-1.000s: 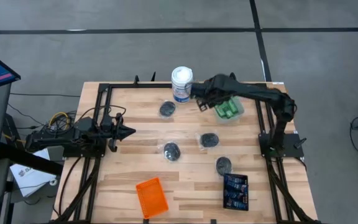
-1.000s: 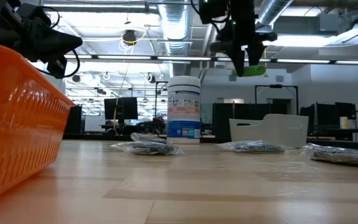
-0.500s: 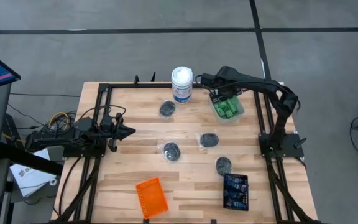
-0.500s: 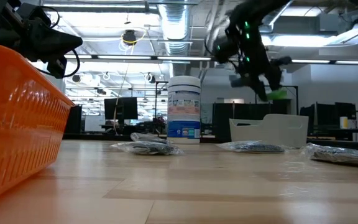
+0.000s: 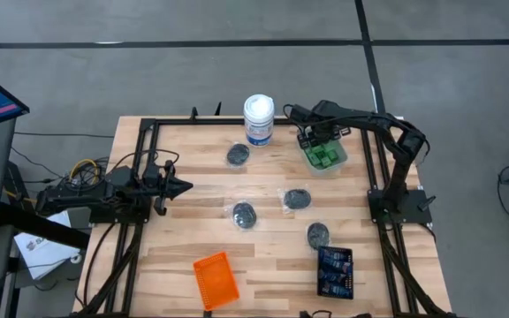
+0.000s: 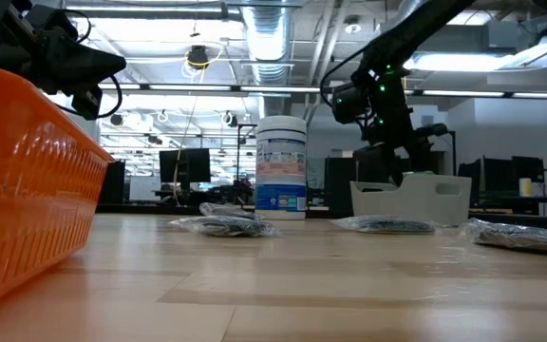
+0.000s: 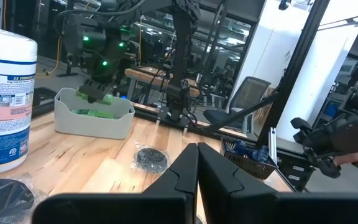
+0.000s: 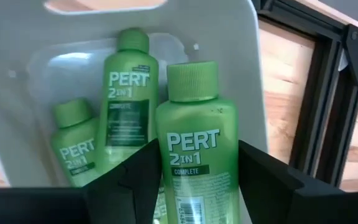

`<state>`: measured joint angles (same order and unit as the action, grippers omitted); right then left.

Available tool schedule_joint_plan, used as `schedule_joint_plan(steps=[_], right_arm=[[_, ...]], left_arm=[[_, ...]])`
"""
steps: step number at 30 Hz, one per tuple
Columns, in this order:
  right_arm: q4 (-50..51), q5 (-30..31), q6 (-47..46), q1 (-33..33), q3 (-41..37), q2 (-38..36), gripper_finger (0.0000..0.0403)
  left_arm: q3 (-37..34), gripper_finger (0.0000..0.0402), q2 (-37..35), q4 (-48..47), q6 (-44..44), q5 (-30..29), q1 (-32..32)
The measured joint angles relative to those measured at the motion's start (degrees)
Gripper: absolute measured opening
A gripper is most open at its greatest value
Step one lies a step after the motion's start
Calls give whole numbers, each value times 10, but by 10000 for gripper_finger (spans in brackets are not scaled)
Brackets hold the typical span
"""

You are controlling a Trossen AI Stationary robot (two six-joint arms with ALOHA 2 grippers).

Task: Pick & Place Travel size toiletries
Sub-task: Put the green shampoo into the gray basket, then put the black scrub pad into the orange basket

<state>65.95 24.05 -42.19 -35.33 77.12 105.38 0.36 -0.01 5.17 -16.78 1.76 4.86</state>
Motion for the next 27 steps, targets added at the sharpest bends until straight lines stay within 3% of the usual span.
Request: schedule_joint_plan(steps=[15,27], right_arm=[[-21,0,5,-10,0,0,232],[37,-17,10,111,53,-108,233]], left_arm=[[0,1,0,0,0,0,0],[0,1,0,0,0,0,0]])
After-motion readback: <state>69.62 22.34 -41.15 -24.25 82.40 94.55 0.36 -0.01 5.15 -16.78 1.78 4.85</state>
